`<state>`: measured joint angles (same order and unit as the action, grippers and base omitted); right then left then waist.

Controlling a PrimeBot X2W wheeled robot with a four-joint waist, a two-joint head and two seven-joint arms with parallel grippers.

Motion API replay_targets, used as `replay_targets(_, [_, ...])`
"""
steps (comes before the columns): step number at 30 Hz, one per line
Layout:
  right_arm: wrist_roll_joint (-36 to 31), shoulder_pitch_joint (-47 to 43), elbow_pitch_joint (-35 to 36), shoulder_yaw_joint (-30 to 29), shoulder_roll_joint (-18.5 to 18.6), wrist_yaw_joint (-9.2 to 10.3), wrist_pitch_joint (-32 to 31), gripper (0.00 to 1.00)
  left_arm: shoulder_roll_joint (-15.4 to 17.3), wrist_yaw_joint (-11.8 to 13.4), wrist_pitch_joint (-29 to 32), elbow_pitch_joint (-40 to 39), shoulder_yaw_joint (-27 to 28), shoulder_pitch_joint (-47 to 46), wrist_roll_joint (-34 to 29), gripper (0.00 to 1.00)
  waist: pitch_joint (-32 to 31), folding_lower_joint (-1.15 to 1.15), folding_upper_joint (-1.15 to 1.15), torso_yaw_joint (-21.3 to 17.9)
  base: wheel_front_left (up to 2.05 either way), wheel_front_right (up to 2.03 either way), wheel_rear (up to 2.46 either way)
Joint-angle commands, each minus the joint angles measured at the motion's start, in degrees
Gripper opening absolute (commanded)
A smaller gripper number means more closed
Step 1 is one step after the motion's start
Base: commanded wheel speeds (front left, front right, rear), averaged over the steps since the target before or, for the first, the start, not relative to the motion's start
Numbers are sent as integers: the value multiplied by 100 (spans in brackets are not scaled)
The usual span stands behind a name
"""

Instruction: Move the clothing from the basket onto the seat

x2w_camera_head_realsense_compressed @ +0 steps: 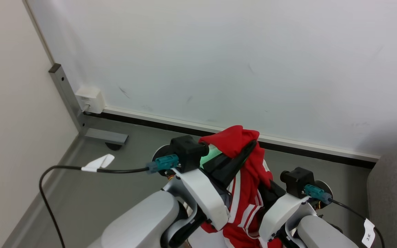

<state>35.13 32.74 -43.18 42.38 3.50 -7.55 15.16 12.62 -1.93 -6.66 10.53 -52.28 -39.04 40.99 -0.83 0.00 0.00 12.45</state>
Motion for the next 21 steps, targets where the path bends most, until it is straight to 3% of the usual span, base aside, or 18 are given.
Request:
replay_targets(1, [-18,-37,109,-46,31,12,-3,0,71,35,-42,45,61,73,102,0,11,0,0,-33,0,0,0])
replay_targets(19, [230,-757,1918,-1335,205,12,-3,0,457,154,-194,229,154,561,250,0,47,0,0,-488,0,0,0])
replay_targets(21, [310,-799,2066,-1402,243,12,-2,0,462,154,-219,175,141,574,237,45,53,0,0,-551,0,0,0])
